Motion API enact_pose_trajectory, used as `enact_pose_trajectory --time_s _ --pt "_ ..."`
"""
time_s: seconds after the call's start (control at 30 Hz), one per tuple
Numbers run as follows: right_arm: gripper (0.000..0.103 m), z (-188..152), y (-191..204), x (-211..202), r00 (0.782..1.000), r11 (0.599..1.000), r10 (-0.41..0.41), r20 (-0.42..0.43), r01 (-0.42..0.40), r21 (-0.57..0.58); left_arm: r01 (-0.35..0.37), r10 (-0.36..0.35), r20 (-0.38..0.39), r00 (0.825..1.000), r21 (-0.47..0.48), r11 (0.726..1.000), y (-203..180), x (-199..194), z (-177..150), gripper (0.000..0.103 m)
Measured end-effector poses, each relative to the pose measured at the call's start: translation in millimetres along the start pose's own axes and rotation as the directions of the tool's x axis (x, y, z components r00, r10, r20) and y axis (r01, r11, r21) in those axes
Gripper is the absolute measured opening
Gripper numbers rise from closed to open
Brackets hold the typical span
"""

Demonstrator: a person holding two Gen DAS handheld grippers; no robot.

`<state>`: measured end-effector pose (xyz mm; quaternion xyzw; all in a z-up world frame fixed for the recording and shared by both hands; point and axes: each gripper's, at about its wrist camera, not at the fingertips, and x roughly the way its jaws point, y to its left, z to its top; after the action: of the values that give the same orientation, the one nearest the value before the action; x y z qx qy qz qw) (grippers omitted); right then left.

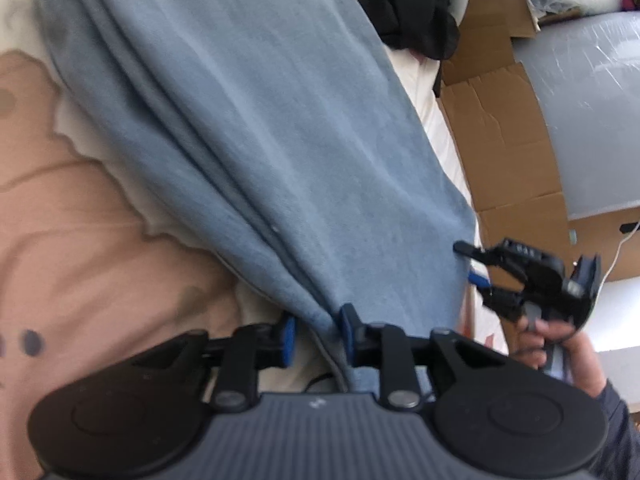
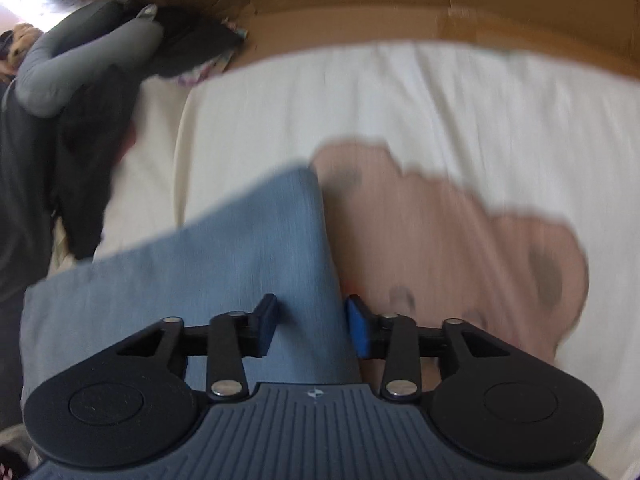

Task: Fold clothes

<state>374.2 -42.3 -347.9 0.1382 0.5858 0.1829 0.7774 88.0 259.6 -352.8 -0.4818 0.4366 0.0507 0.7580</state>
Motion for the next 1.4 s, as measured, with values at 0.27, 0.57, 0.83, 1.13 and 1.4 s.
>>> enact_pose_trajectory --time_s 0.27,0.57,0.83,1.13,1.4 --pt "0.045 -71.9 -41.3 -25.6 0.99 0.986 0.133 -0.049 -0.127 0.11 -0.05 0.048 0.025 0.999 0.064 0.997 16.0 -39.4 5.8 0.026" --pt "0.045 -124.9 -70.3 -38.5 0.965 0.951 0.256 -0.058 -0.241 0.196 -0.095 0.091 0.074 0.993 0.052 0.994 26.7 -60.0 24.8 0.026" --pt "0.045 -162.1 -100.2 -42.0 0.924 0.831 0.38 0.037 -0.359 0.426 -0.122 0.118 0.145 0.982 0.017 0.992 43.4 -87.6 46.8 0.028" --pt "0.044 -179.6 -113.8 -39.1 0.899 0.766 0.428 0.093 -0.415 0.49 -0.122 0.137 0.234 0.963 -0.077 0.99 61.0 -103.0 64.2 0.052" --pt "0.043 -179.9 -114.3 -50.4 0.861 0.702 0.48 0.169 -0.492 0.514 -0.094 0.124 0.229 0.965 -0.138 0.986 57.3 -72.3 76.7 0.057"
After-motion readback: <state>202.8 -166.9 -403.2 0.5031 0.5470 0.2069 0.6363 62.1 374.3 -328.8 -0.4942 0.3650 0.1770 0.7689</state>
